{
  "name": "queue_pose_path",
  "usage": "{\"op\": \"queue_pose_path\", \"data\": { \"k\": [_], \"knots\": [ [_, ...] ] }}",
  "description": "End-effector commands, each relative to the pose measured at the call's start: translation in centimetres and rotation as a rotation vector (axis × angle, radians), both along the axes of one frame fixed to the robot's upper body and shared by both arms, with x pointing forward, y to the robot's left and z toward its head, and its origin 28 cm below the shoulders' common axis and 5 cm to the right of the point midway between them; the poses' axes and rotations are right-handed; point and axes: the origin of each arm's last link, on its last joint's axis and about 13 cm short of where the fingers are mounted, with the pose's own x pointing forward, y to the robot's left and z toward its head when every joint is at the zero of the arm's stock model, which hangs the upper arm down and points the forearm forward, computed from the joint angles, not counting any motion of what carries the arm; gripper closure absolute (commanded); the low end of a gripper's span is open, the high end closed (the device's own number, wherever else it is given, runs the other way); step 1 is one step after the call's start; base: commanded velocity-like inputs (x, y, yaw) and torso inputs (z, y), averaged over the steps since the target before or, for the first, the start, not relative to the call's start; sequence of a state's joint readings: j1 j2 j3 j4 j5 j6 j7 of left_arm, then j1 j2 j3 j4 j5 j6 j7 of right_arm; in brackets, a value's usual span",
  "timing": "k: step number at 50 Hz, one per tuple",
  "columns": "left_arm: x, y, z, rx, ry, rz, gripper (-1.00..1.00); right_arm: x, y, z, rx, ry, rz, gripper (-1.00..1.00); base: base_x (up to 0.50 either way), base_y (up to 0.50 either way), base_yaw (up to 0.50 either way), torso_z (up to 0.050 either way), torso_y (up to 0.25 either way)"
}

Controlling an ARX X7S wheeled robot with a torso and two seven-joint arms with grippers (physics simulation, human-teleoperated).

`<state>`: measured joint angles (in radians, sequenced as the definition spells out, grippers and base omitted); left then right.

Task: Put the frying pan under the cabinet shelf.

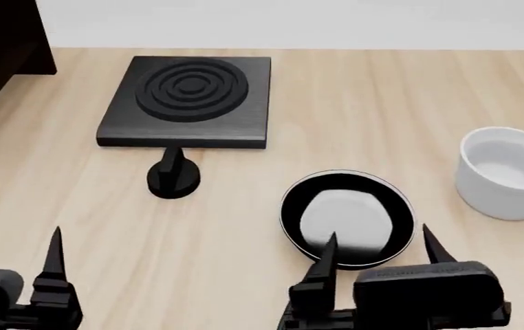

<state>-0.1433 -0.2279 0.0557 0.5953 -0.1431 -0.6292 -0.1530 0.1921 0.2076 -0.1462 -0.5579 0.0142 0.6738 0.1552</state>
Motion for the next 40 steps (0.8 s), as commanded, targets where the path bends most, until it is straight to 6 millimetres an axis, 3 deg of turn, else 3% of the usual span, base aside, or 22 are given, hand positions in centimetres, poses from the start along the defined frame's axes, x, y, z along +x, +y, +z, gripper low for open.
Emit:
{"op": "queue_pose_path", "data": {
  "k": [1,26,40],
  "knots": [
    [-0.1,0.1,3.8,0.053,-0.041,-0.023,-1.00,0.6,-0.4,3.9,-0.066,-0.032,-0.020,-1.00,0.00,0.00,0.00,0.000,0.000],
    [0.6,0.3,8.4,0.100,-0.091,-0.009,-1.00,2.7,-1.3,10.9,-0.162,-0.076,-0.077,-1.00,0.00,0.00,0.00,0.000,0.000],
    [0.4,0.3,8.3,0.106,-0.093,-0.007,-1.00,2.7,-1.0,11.0,-0.186,-0.078,-0.065,-1.00,0.00,0.00,0.00,0.000,0.000]
  ]
}}
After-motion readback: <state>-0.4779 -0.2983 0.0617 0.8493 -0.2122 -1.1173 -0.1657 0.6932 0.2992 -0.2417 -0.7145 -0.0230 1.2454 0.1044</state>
